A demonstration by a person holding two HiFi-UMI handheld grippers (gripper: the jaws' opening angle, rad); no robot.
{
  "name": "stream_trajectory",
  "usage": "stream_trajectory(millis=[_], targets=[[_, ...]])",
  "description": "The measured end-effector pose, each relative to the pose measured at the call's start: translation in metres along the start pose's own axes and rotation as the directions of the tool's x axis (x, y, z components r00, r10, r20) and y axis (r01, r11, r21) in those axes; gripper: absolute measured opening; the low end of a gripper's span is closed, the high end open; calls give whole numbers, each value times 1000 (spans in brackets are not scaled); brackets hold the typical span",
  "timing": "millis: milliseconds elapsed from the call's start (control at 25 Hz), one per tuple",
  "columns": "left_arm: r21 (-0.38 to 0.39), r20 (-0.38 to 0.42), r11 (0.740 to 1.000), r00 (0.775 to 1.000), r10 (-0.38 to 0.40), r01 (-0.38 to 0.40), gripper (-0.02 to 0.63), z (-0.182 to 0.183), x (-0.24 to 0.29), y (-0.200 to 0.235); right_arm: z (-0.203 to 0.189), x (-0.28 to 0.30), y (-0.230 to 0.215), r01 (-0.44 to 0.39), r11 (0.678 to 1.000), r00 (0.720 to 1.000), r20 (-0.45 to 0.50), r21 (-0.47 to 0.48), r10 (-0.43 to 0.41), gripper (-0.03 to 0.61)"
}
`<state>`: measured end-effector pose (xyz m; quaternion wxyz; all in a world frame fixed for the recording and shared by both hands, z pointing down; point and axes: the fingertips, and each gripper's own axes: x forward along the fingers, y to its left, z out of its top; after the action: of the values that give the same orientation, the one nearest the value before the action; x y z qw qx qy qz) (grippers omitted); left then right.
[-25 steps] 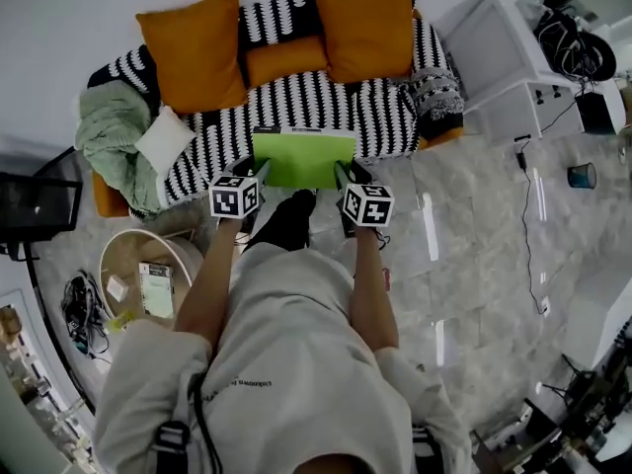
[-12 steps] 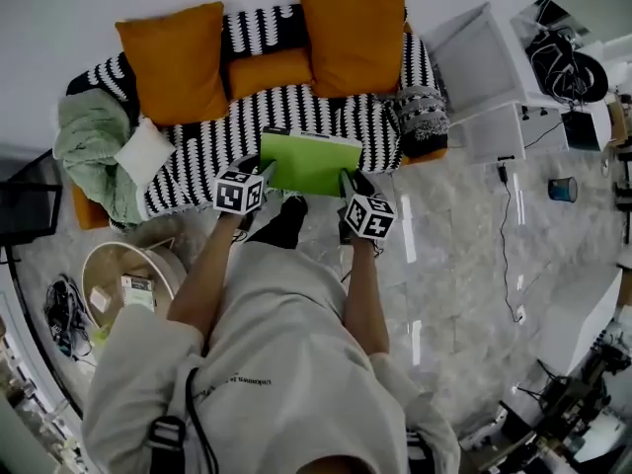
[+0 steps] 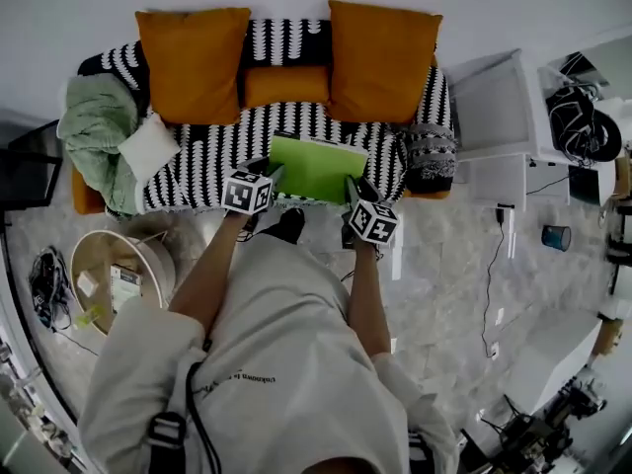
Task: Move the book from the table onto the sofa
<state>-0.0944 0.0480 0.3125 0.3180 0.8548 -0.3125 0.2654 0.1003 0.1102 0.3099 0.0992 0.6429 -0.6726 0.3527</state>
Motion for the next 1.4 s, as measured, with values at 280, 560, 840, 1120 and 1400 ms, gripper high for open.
stream_trajectory(millis=[280,560,840,1120,1400], targets=[[-87,-24,996,1000,-17,15,163,0,41,5,1,26,-30,6,1000,997,-79,2,-6,126],[-138,-99,990,995,-32,18,163,-8,83,17,-9,57,-58,17,999,987,-159,42,-10,126],[-131,-132,991,991,-30,13,155,-3,119,38,-11,94,-75,6,998,978,-208,62,7,121],[-182,-178,983,984,-30,-3,146,-22,159,61,-20,141,-98,-15,999,957,-289,40,26,120],[-224,-251,974,968,-24,-34,137,-58,191,85,-52,183,-114,-45,998,931,-361,34,54,115]])
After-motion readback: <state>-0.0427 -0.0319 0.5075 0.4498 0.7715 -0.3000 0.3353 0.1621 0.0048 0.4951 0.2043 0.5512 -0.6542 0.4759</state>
